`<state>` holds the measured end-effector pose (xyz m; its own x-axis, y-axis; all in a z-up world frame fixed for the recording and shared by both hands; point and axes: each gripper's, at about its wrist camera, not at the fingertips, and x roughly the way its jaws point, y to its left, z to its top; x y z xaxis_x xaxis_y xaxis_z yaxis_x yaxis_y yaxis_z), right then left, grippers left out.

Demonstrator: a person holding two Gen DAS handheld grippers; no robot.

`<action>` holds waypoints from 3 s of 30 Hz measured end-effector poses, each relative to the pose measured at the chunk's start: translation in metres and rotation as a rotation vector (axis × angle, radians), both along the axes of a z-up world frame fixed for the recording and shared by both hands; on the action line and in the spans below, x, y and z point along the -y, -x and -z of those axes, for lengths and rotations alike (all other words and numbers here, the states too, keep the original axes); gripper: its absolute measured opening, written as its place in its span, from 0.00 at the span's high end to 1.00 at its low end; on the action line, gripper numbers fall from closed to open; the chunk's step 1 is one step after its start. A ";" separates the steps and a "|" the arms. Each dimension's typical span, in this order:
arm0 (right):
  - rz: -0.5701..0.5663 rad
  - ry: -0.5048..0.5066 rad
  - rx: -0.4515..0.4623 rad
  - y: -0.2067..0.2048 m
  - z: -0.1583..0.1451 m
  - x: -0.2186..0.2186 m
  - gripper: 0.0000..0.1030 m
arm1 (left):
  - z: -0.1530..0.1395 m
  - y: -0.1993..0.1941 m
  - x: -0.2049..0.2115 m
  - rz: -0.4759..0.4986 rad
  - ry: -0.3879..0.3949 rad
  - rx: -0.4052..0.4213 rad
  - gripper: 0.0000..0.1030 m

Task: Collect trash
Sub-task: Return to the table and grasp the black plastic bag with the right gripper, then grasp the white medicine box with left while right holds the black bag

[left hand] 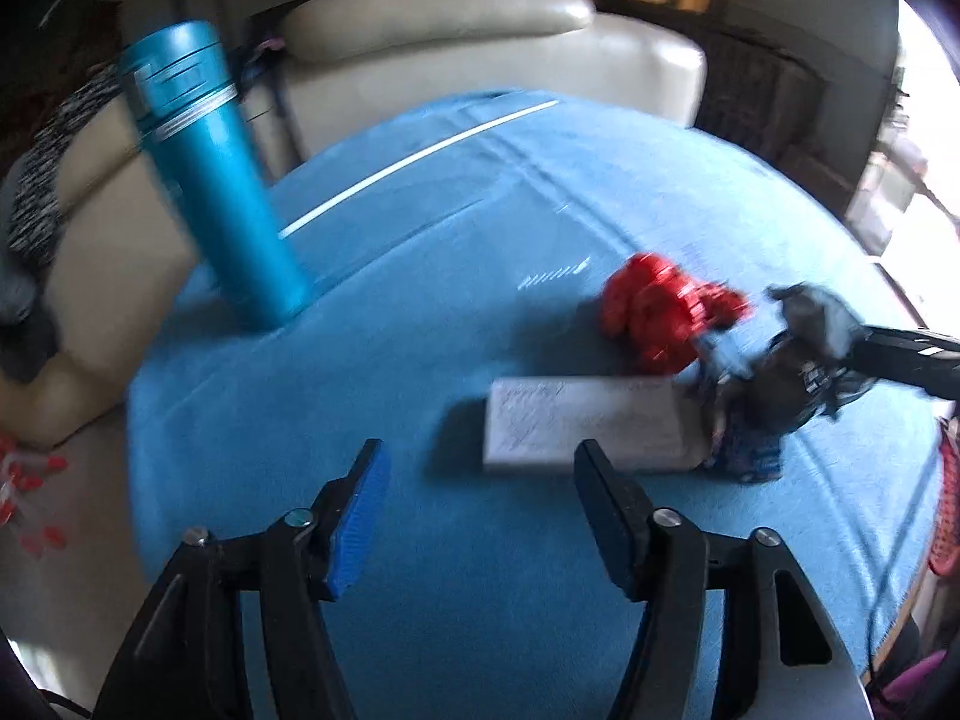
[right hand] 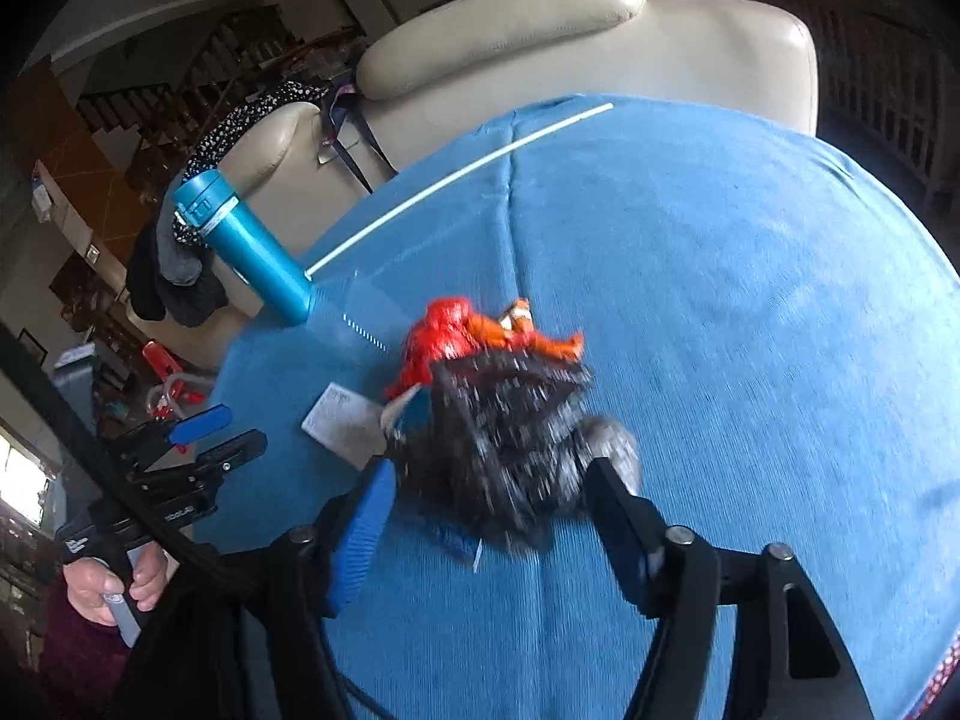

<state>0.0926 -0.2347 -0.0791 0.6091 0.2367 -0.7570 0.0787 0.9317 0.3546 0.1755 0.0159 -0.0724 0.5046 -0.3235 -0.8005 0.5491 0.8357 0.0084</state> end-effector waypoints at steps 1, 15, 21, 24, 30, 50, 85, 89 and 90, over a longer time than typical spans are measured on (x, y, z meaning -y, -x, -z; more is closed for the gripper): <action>-0.010 0.011 -0.010 -0.007 0.004 -0.003 0.29 | 0.000 -0.003 0.002 0.022 0.016 0.000 0.27; -0.074 0.126 0.020 -0.011 0.023 -0.019 0.62 | 0.040 -0.038 0.050 0.265 0.099 -0.147 0.24; -0.041 0.108 0.017 0.015 0.025 -0.001 0.62 | 0.038 0.006 0.052 0.388 0.122 -0.198 0.25; -0.018 0.090 0.016 0.027 0.024 0.009 0.62 | 0.039 0.036 0.056 0.458 0.021 -0.136 0.25; 0.031 0.038 0.019 0.053 0.018 0.030 0.62 | 0.021 0.016 0.061 0.445 -0.076 -0.032 0.24; 0.127 -0.002 0.029 0.104 0.005 0.054 0.63 | 0.052 -0.044 0.073 0.614 -0.101 -0.328 0.20; 0.047 0.157 -0.026 0.094 0.031 0.022 0.81 | 0.049 0.086 -0.007 0.088 0.113 -0.237 0.51; 0.048 0.144 0.006 0.106 0.022 0.025 0.95 | 0.041 0.105 -0.009 0.082 0.141 -0.219 0.51; 0.051 0.138 0.013 0.110 0.019 0.027 0.96 | 0.039 0.108 -0.009 0.083 0.144 -0.214 0.51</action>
